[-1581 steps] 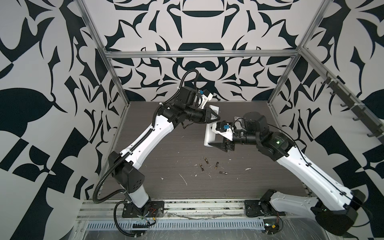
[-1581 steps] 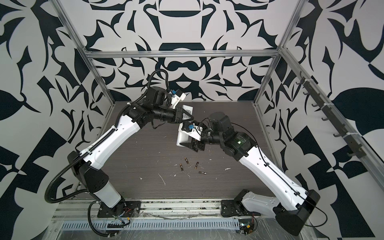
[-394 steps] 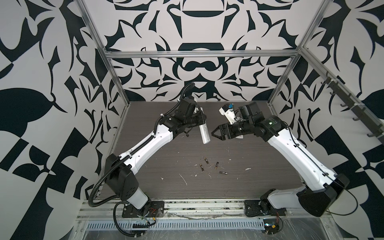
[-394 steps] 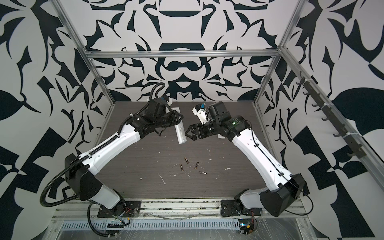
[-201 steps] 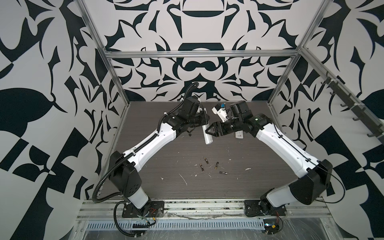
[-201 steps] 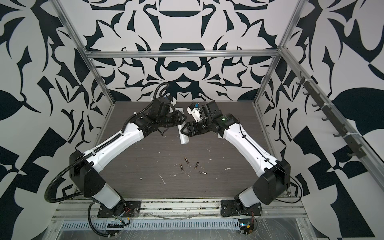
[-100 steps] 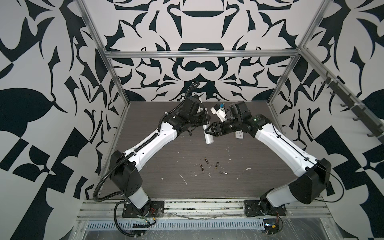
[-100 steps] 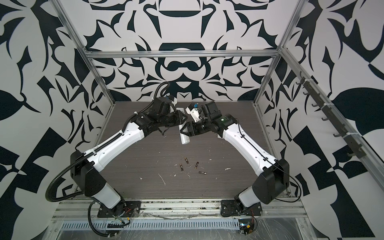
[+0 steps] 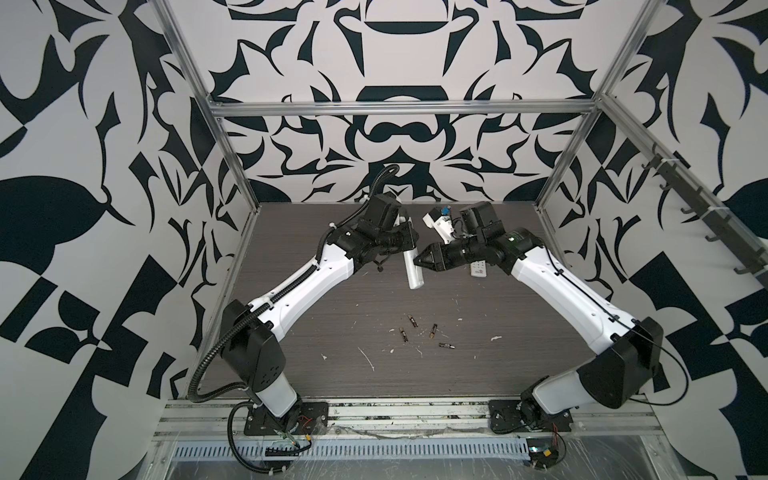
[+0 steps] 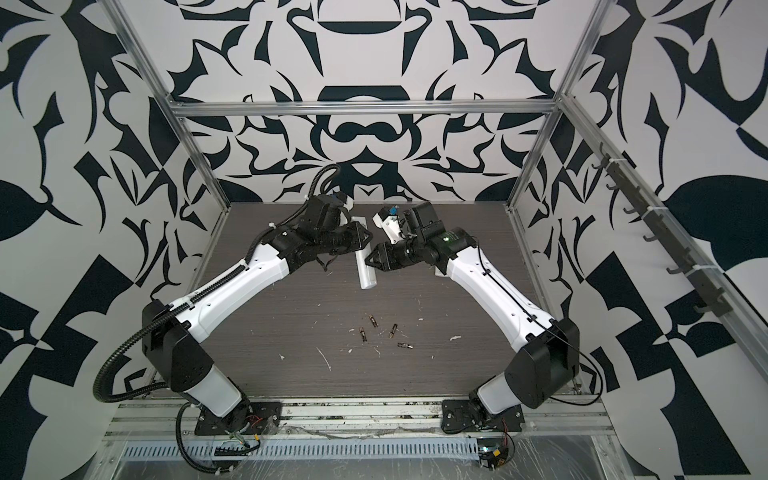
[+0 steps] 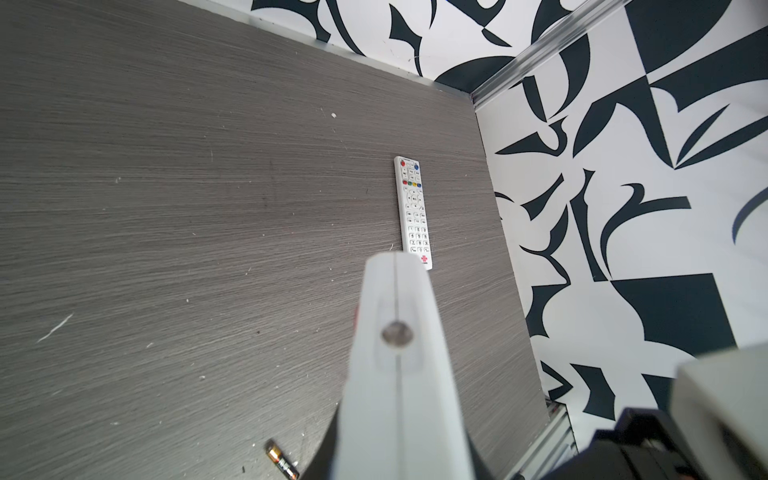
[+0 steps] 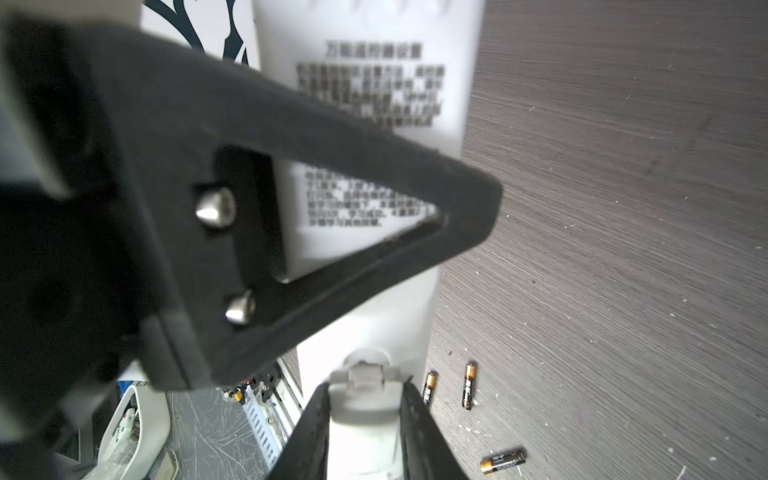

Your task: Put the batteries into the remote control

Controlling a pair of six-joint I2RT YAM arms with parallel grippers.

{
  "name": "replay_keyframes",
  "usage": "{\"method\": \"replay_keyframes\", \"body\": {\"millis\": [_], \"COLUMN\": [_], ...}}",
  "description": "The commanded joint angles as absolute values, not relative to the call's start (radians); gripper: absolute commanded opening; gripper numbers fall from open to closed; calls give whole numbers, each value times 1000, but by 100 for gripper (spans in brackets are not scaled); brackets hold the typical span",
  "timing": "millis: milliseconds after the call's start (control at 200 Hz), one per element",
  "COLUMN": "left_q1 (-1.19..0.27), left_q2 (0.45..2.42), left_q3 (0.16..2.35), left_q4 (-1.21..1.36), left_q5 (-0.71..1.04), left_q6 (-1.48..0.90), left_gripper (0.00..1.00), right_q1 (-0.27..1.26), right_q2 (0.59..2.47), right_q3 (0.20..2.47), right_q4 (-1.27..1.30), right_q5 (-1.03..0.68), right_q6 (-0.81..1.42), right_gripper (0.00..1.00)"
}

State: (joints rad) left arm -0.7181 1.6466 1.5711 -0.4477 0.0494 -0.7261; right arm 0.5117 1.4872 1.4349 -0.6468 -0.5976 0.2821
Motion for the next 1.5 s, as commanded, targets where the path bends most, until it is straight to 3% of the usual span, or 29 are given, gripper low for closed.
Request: {"method": "replay_keyframes", "body": {"millis": [0,1075,1310,1495], "left_q1": [-729,-729,-729,-729], "left_q2": [1650,1657,1646,1634], "left_q3": [1608,1585,1568,1551], "left_q4": [-417,-442,-406,-358], "left_q5": [81,37,68,131], "left_q6": [-738,-735,-732,-726], "left_gripper": [0,0,0,0], "right_q1": [517,516,517,517], "right_q2": [1485,1396,1392,1397], "right_q3": [1449,1477,1472,1472], "right_q4": [-617,-625,-635,-632], "right_q5": [-606,-518,-515,-524], "right_q6": [274,221,222,218], "right_gripper": [28,24,56,65]}}
